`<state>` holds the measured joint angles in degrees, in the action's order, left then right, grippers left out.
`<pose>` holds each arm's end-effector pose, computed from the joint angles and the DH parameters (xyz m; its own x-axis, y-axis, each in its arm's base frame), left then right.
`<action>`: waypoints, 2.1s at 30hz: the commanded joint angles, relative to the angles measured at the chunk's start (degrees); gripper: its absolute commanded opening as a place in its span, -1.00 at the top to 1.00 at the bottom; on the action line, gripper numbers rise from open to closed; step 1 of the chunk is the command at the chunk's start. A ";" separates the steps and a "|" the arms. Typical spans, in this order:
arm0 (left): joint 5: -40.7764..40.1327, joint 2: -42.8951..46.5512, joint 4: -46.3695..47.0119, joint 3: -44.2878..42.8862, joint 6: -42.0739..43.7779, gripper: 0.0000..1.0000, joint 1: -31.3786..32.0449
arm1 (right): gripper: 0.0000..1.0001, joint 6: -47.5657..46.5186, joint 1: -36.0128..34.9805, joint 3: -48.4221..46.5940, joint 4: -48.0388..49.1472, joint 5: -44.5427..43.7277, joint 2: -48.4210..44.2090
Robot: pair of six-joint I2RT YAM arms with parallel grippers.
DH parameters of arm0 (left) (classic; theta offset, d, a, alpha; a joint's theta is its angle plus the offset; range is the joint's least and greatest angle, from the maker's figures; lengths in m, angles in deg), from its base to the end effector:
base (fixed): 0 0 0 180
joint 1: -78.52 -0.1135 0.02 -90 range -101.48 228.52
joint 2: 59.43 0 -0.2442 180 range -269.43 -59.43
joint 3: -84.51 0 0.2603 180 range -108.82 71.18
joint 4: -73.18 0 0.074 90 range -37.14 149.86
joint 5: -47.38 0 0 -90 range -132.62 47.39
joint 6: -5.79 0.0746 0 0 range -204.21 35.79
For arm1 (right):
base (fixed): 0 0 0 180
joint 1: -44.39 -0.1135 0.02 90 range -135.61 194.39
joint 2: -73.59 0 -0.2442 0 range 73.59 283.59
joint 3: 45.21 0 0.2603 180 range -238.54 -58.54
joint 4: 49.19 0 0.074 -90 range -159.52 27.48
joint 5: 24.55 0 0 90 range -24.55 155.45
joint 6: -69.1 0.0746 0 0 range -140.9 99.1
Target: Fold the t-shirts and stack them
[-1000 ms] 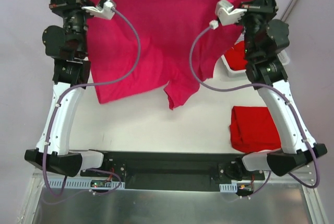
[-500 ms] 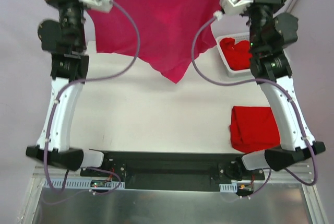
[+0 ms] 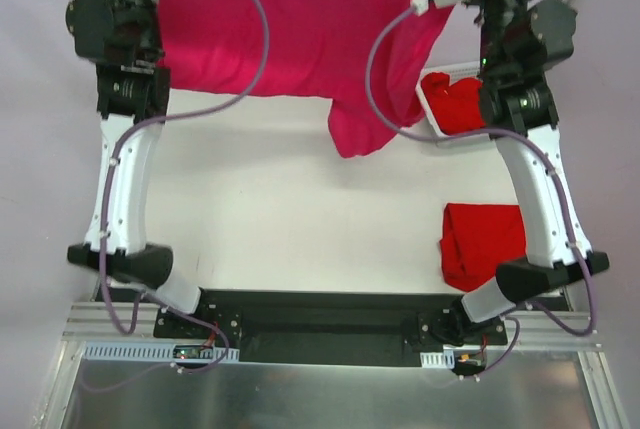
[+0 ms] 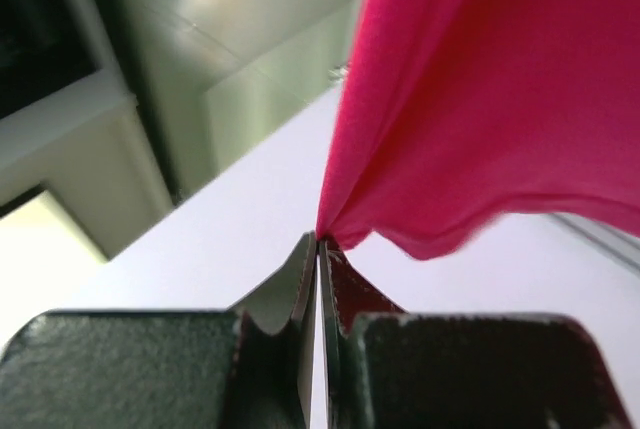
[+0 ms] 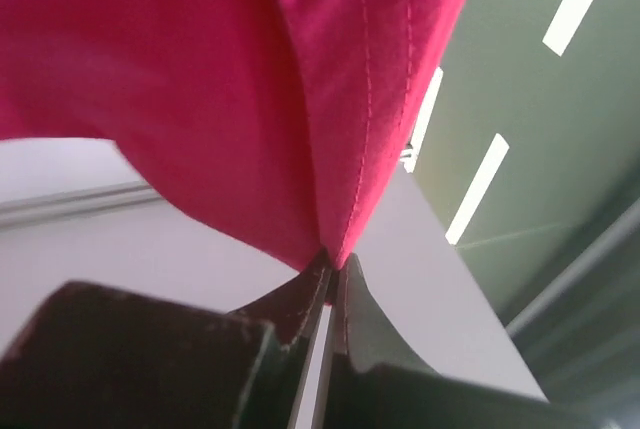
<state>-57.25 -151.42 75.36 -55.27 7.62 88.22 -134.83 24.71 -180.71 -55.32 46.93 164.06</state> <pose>0.2963 -0.0315 0.6623 -0.0212 0.9847 -0.1728 -0.7545 0.0976 0.6490 0.3080 0.0850 0.6327 -0.1607 -0.9780 0.1334 0.5756 -0.2026 -0.7923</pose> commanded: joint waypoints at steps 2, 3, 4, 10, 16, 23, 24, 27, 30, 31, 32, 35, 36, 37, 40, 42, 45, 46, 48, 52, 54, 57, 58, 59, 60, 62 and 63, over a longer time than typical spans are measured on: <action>-4.00 18.06 10.24 33.17 -0.17 1.00 0.06 | 0.99 1.42 0.87 20.82 7.30 -7.22 -12.77; -4.35 18.24 10.16 33.20 0.19 1.00 0.06 | 0.99 1.78 0.96 21.09 7.04 -7.05 -13.30; -4.26 17.64 9.46 31.11 0.36 1.00 -0.20 | 0.98 1.69 0.96 19.09 6.17 -6.62 -13.13; -1.98 -1.42 -1.70 -13.32 3.44 1.00 -0.03 | 0.98 -0.32 0.96 -8.57 -1.47 -4.06 0.10; -9.90 11.96 0.55 17.72 -6.82 1.00 0.94 | 0.99 6.70 -0.79 20.05 1.93 -9.69 -13.45; -6.64 18.81 5.25 35.41 -5.10 1.00 1.03 | 0.98 7.85 -2.12 36.51 3.35 -9.09 -21.06; -6.72 15.81 3.93 28.09 -4.65 1.00 1.03 | 0.99 6.80 -2.11 32.47 2.21 -8.64 -16.95; -7.25 1.58 -5.03 -3.64 -4.12 1.00 1.29 | 0.99 5.83 -1.85 10.34 -0.77 -8.63 -6.94; -10.84 -1.80 -5.49 -6.47 -3.67 1.00 1.82 | 0.99 6.26 -1.94 2.37 -1.23 -11.09 -3.91; -12.77 0.47 -5.40 -1.13 -5.59 1.00 1.73 | 0.99 8.00 -2.03 8.64 -1.05 -11.79 -6.17; -12.01 7.19 -5.31 13.98 -9.35 1.00 1.12 | 0.98 8.46 -2.03 13.49 -0.35 -12.06 -8.02; -7.52 15.67 5.65 37.60 -5.29 1.00 1.03 | 0.99 7.24 -2.11 30.35 4.13 -9.78 -15.14; -7.52 15.43 7.85 38.21 -4.22 1.00 0.59 | 0.99 6.80 -2.11 31.63 4.75 -9.26 -15.76; -7.60 14.56 6.65 36.30 -4.73 1.00 0.33 | 0.98 6.53 -2.11 31.21 4.58 -8.21 -15.94; -7.78 6.06 -1.95 13.94 -5.79 1.00 -0.38 | 0.98 5.30 -2.03 17.62 1.33 -7.58 -10.78; -6.64 -2.99 -4.07 -6.02 -3.43 1.00 0.32 | 0.99 3.54 -2.03 2.47 -1.91 -7.49 -4.02; -5.06 -10.14 -5.05 -17.51 1.15 1.00 0.68 | 0.98 1.61 -1.94 -5.87 -3.07 -6.36 0.84; -5.14 -9.62 -4.96 -16.47 0.90 1.00 0.59 | 0.99 1.34 -1.76 -5.10 -2.72 -5.39 0.84; -5.49 -7.52 -4.35 -9.37 -0.07 1.00 0.59 | 0.99 0.12 -1.68 -0.38 -0.09 -5.03 -0.38; -5.93 0.56 2.24 6.63 1.07 1.00 1.55 | 0.99 -0.33 -2.11 5.00 1.32 -5.64 -3.90; -6.89 4.07 2.60 8.84 1.07 1.00 2.52 | 0.98 -0.59 -2.29 7.02 1.94 -5.47 -6.61; -7.78 9.95 3.65 13.24 1.68 1.00 3.92 | 0.98 -1.64 -3.08 8.35 2.38 -5.73 -10.57; -7.87 11.72 3.83 15.86 2.03 1.00 4.89 | 0.99 -2.17 -3.34 9.40 2.64 -5.82 -11.72; -7.95 13.31 3.92 16.93 2.21 1.00 5.68 | 0.99 -2.61 -3.95 9.75 2.64 -5.82 -12.77; -8.22 16.37 3.92 17.72 2.82 1.00 6.38 | 0.99 -2.96 -4.22 10.02 2.47 -5.82 -13.74; -9.36 18.76 3.92 17.91 4.22 1.00 9.01 | 0.98 -4.63 -4.84 10.46 2.11 -5.47 -16.55; -9.36 20.86 4.26 17.82 5.89 1.00 9.38 | 0.98 -5.07 -4.84 10.37 2.11 -5.12 -17.34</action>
<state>-62.87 -141.21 72.19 -36.21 9.33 95.28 -134.72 20.32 -168.84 -58.99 43.25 154.86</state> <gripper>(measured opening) 0.005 0.030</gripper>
